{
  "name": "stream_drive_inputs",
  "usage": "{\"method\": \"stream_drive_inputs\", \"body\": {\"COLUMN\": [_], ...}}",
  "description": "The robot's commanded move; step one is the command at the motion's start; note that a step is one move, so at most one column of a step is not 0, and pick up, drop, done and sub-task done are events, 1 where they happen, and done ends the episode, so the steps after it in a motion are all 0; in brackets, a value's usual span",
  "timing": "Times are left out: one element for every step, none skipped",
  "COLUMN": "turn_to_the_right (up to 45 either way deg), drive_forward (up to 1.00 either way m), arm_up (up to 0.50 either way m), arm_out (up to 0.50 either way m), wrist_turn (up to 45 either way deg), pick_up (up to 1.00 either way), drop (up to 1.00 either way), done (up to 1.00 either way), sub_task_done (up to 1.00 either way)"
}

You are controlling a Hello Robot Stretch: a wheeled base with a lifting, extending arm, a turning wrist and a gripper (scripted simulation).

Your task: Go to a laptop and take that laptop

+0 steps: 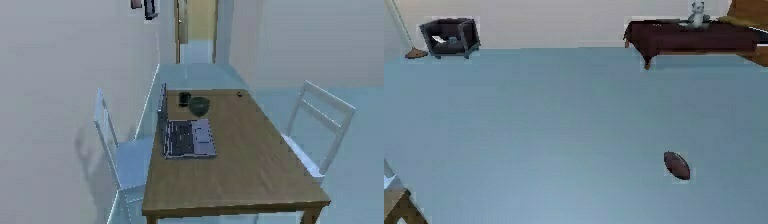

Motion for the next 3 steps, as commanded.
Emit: {"method": "stream_drive_inputs", "body": {"turn_to_the_right": [45.0, 45.0, 6.0], "drive_forward": [0.0, 0.0, 0.0], "arm_up": [0.0, 0.0, 0.0], "arm_out": [0.0, 0.0, 0.0], "wrist_turn": [0.0, 0.0, 0.0], "pick_up": [0.0, 0.0, 0.0], "drop": [0.0, 0.0, 0.0], "done": [0.0, 0.0, 0.0], "sub_task_done": [0.0, 0.0, 0.0]}}
